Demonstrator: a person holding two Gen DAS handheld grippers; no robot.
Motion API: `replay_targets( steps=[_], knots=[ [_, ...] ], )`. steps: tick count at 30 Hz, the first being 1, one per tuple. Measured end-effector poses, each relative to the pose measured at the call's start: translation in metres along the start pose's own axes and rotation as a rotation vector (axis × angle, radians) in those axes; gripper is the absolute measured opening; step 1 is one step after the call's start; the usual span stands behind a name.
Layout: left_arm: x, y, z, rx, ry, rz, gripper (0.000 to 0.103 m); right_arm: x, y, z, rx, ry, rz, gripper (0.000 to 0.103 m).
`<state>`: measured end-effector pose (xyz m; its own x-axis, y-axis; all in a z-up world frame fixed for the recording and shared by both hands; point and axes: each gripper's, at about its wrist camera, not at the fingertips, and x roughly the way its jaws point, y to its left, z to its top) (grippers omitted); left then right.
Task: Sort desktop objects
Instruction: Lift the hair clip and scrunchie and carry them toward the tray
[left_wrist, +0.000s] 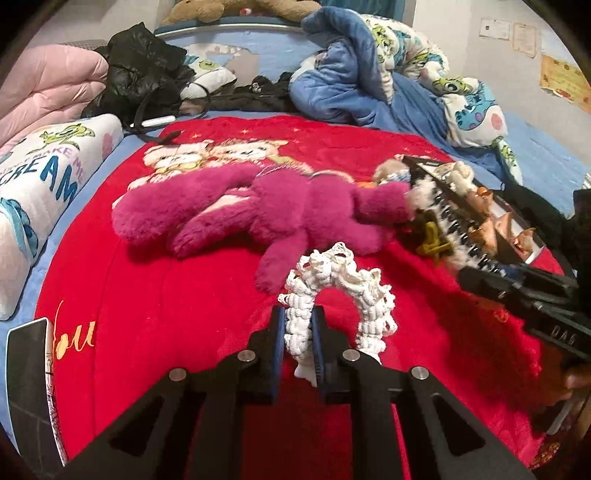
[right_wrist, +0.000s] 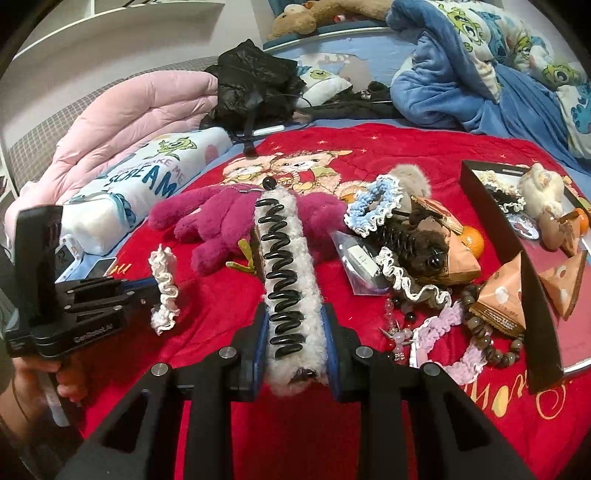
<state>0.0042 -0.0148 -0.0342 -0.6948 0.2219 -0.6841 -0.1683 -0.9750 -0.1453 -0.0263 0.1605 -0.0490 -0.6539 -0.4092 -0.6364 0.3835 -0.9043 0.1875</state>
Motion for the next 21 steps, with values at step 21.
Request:
replay_targets(
  steps=[21],
  knots=[
    [0.007, -0.056, 0.008, 0.061, -0.018, -0.015, 0.015, -0.023, -0.004, -0.023, -0.007, -0.013, 0.007, 0.026]
  ],
)
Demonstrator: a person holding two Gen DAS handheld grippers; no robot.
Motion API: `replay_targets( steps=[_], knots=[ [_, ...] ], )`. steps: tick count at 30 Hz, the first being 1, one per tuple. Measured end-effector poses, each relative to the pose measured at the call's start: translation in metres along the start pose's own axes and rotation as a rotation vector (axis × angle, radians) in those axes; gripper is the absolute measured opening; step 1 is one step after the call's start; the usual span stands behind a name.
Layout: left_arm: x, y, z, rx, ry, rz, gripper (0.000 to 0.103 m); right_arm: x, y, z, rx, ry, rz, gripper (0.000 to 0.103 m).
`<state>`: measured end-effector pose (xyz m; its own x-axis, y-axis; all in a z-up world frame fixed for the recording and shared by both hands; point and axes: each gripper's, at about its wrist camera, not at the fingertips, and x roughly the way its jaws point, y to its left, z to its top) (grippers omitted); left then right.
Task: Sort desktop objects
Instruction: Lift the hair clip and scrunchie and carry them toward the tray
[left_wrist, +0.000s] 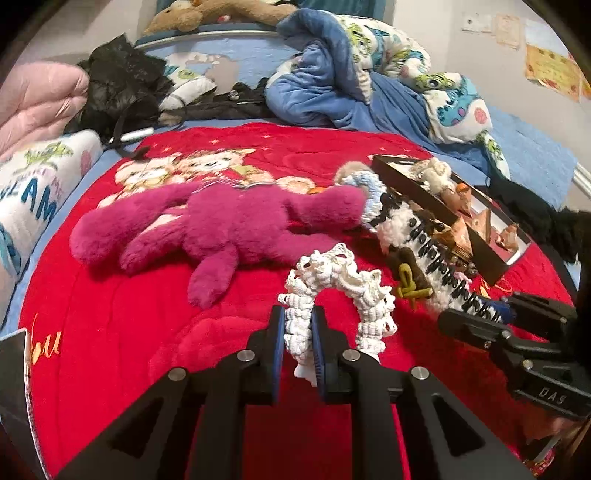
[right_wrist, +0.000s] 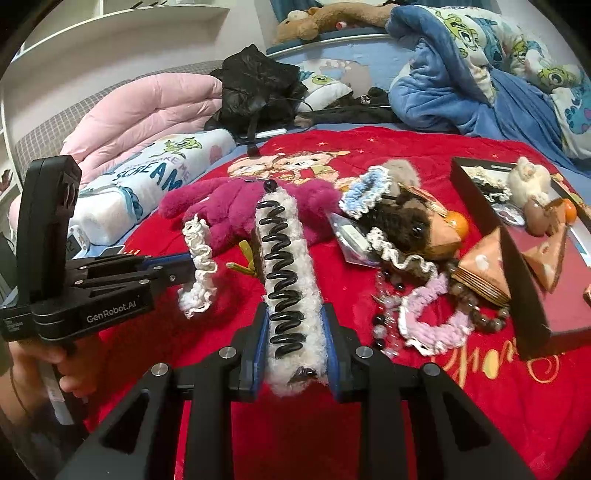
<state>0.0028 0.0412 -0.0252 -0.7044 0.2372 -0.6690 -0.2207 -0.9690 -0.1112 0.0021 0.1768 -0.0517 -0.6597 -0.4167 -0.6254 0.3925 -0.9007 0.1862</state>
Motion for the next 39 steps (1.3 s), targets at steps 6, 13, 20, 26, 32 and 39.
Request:
replay_targets(
  steps=[6, 13, 20, 26, 32, 39],
  knots=[
    [0.0, -0.027, -0.002, 0.054, -0.016, -0.045, 0.015, -0.019, -0.014, -0.005, 0.024, -0.022, -0.013, 0.026],
    [0.0, -0.059, -0.013, 0.099, 0.012, -0.107, 0.015, -0.05, -0.034, -0.012, 0.066, -0.046, -0.037, 0.026],
    [-0.005, -0.092, -0.018, 0.137, 0.008, -0.159, 0.015, -0.093, -0.058, -0.018, 0.08, -0.108, -0.11, 0.026],
    [-0.008, -0.117, -0.022, 0.18, 0.004, -0.181, 0.015, -0.127, -0.087, -0.031, 0.134, -0.151, -0.182, 0.026],
    [-0.011, -0.141, -0.024, 0.199, -0.007, -0.205, 0.015, -0.154, -0.104, -0.042, 0.145, -0.183, -0.226, 0.026],
    [-0.015, -0.163, -0.029, 0.226, -0.012, -0.227, 0.015, -0.178, -0.126, -0.055, 0.187, -0.21, -0.266, 0.026]
  ],
)
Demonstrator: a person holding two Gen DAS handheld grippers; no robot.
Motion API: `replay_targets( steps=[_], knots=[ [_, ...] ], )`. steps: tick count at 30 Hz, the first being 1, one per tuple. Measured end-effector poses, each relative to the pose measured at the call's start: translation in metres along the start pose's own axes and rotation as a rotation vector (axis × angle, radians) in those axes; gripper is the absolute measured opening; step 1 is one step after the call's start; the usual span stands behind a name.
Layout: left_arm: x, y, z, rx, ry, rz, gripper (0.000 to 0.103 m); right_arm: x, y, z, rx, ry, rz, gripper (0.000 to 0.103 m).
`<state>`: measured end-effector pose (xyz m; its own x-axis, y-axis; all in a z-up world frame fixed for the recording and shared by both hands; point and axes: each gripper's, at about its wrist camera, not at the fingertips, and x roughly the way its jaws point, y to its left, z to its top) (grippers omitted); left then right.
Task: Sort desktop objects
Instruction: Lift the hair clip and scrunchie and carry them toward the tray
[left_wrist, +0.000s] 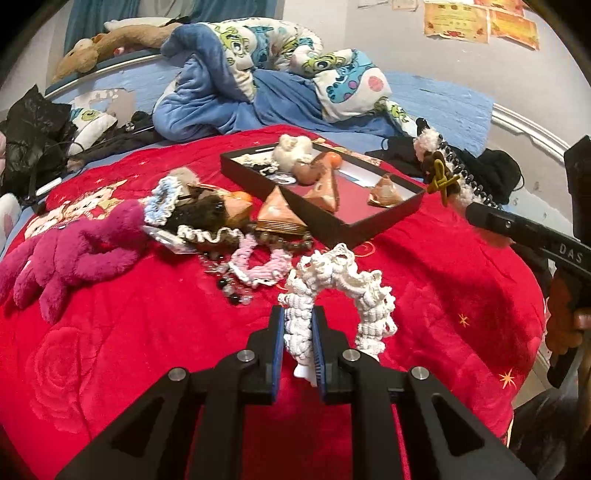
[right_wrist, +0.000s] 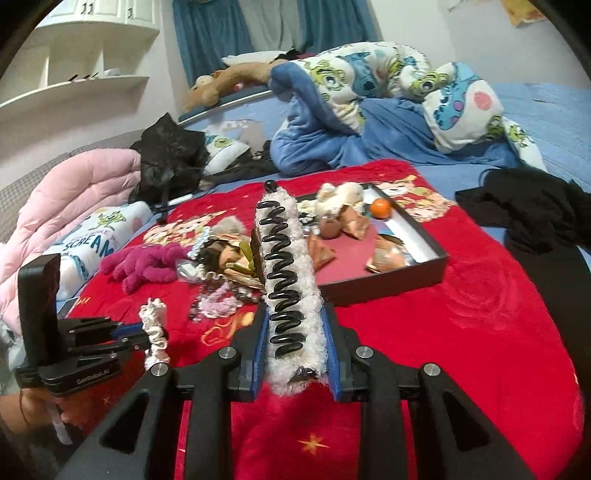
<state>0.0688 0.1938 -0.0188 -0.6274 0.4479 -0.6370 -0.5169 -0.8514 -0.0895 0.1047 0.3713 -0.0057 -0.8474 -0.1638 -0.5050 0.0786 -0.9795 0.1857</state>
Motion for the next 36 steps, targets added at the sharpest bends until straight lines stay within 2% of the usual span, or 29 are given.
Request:
replay_targets(
  steps=[7, 13, 17, 21, 30, 36],
  knots=[
    [-0.002, -0.013, 0.003, 0.0, 0.006, 0.02, 0.015, -0.007, -0.015, -0.003, 0.027, -0.001, -0.015, 0.026],
    [-0.002, -0.024, 0.008, 0.004, -0.013, 0.059, 0.015, -0.018, -0.018, -0.008, 0.009, -0.043, 0.022, 0.026],
    [0.003, -0.03, 0.005, 0.013, -0.006, 0.051, 0.015, -0.021, -0.021, -0.011, 0.01, -0.05, 0.024, 0.026],
    [0.008, -0.034, 0.002, 0.02, 0.006, 0.013, 0.015, -0.021, -0.025, -0.011, 0.014, -0.047, 0.022, 0.026],
    [0.006, -0.034, 0.008, 0.02, -0.005, -0.006, 0.015, -0.016, -0.032, -0.005, 0.055, -0.047, 0.012, 0.026],
    [0.013, -0.033, 0.021, -0.014, -0.002, -0.016, 0.015, -0.012, -0.033, 0.003, 0.077, -0.015, -0.03, 0.026]
  ],
)
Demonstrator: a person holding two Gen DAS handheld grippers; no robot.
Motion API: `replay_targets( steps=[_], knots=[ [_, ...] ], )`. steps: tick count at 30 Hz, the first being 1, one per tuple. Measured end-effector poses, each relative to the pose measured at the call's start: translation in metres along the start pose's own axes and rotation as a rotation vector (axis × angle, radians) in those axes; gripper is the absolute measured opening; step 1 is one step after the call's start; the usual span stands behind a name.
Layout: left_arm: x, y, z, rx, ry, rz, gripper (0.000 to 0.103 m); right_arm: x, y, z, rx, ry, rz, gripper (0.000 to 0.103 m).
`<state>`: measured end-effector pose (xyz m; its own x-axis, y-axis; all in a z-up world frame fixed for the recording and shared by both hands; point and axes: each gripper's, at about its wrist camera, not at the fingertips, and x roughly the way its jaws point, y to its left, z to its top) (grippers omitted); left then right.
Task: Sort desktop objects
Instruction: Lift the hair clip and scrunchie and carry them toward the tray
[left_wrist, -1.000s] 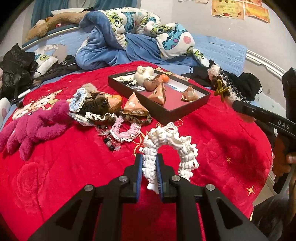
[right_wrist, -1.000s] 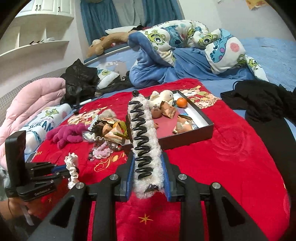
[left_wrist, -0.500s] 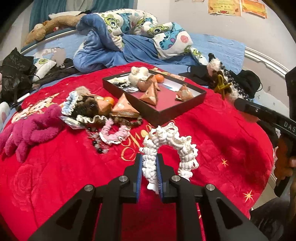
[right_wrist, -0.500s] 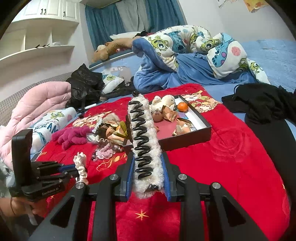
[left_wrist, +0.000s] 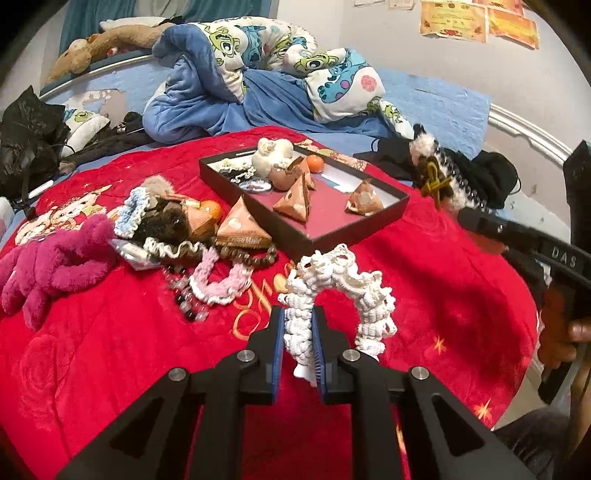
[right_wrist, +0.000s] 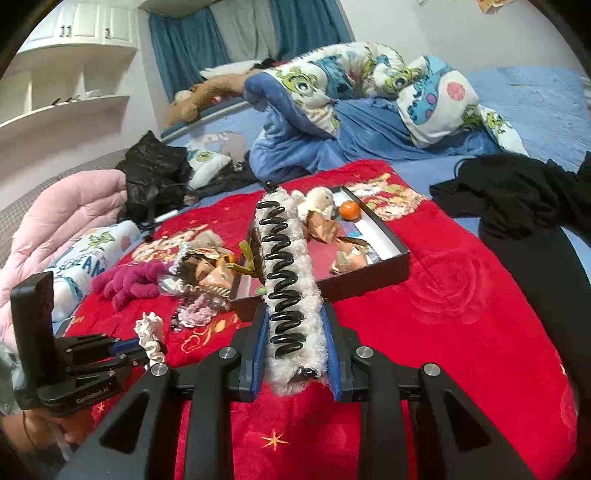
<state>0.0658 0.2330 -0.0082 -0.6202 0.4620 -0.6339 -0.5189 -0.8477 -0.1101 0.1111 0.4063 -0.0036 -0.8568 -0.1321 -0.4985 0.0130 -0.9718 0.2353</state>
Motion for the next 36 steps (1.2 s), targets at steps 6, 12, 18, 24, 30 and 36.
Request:
replay_targets(
  steps=[6, 12, 18, 24, 30, 36],
  knots=[
    [0.007, -0.009, 0.028, 0.011, -0.027, -0.009, 0.015, -0.007, 0.006, 0.018, 0.017, -0.051, -0.025, 0.026],
    [0.018, -0.012, 0.051, 0.021, -0.044, -0.011, 0.015, 0.002, 0.007, 0.028, 0.027, -0.083, 0.02, 0.026],
    [0.043, -0.005, 0.067, -0.005, -0.032, -0.008, 0.015, 0.031, 0.004, 0.037, 0.051, -0.046, 0.03, 0.026],
    [0.076, 0.005, 0.083, -0.026, -0.022, 0.006, 0.015, 0.06, 0.001, 0.05, 0.048, -0.021, 0.039, 0.026],
    [0.107, 0.012, 0.098, -0.027, -0.022, 0.023, 0.015, 0.092, -0.006, 0.061, 0.065, 0.012, 0.037, 0.026],
    [0.138, 0.018, 0.106, -0.035, -0.007, 0.041, 0.015, 0.129, -0.013, 0.062, 0.114, 0.084, 0.056, 0.026]
  ],
)
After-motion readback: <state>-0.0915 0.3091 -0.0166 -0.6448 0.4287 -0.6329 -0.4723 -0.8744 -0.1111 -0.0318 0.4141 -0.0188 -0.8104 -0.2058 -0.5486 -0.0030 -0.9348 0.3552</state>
